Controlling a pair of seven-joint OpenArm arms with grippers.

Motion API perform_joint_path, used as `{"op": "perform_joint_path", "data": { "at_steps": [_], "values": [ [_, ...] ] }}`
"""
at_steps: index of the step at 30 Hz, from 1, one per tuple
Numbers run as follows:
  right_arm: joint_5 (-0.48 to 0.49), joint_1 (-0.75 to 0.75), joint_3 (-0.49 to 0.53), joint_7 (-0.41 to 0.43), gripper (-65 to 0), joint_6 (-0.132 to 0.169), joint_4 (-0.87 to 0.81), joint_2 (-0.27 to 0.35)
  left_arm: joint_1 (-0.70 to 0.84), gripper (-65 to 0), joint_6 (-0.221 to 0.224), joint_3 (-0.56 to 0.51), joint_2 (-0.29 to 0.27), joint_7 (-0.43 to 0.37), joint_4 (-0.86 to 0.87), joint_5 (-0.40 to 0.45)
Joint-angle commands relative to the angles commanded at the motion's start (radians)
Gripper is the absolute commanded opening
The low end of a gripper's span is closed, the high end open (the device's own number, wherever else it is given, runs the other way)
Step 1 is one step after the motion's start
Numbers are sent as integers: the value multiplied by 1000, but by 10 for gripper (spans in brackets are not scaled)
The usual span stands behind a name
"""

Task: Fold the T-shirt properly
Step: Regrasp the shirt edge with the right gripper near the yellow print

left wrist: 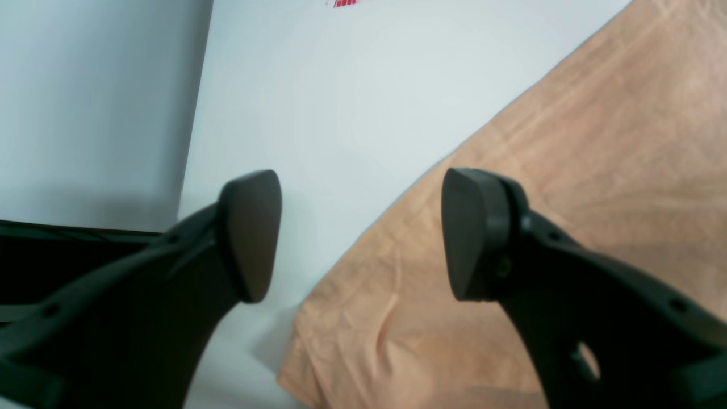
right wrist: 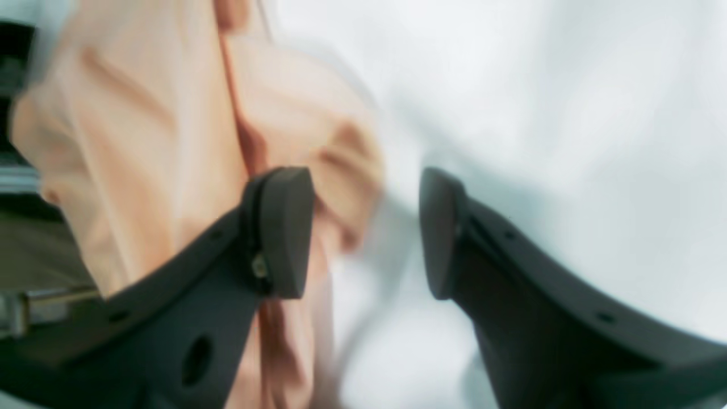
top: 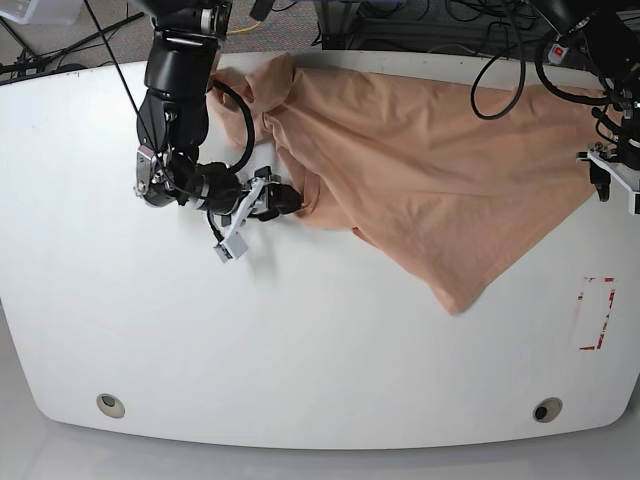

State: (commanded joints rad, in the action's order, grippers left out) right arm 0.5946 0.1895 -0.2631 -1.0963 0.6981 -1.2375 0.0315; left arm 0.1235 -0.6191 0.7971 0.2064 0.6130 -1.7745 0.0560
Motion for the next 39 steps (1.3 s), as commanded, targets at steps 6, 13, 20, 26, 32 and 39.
{"op": "perform_joint_path", "data": {
  "at_steps": [6, 13, 20, 26, 32, 39],
  "values": [
    [-2, 3, 29, 0, -350, 0, 6, -54, -6, -231, 0, -20, 0, 0, 0, 0],
    [-2, -5, 77, 40, -398, 0, 9, -60, -18, -231, 2, -97, 0, 0, 0, 0],
    [-2, 5, 78, 46, -610, 0, 9, -52, -109, -229, 8, -176, -3, 0, 87, 6],
    [-2, 5, 80, 46, -650, 0, 8, -51, -239, -179, 9, -212, -41, 0, 244, 8],
    [-2, 5, 81, 46, -650, 0, 8, -52, -325, -160, 9, -288, -35, -3, 397, 8],
    [-2, 5, 81, 46, -650, 0, 5, -52, -450, -160, 9, -333, -34, -8, 631, 8]
  ]
}}
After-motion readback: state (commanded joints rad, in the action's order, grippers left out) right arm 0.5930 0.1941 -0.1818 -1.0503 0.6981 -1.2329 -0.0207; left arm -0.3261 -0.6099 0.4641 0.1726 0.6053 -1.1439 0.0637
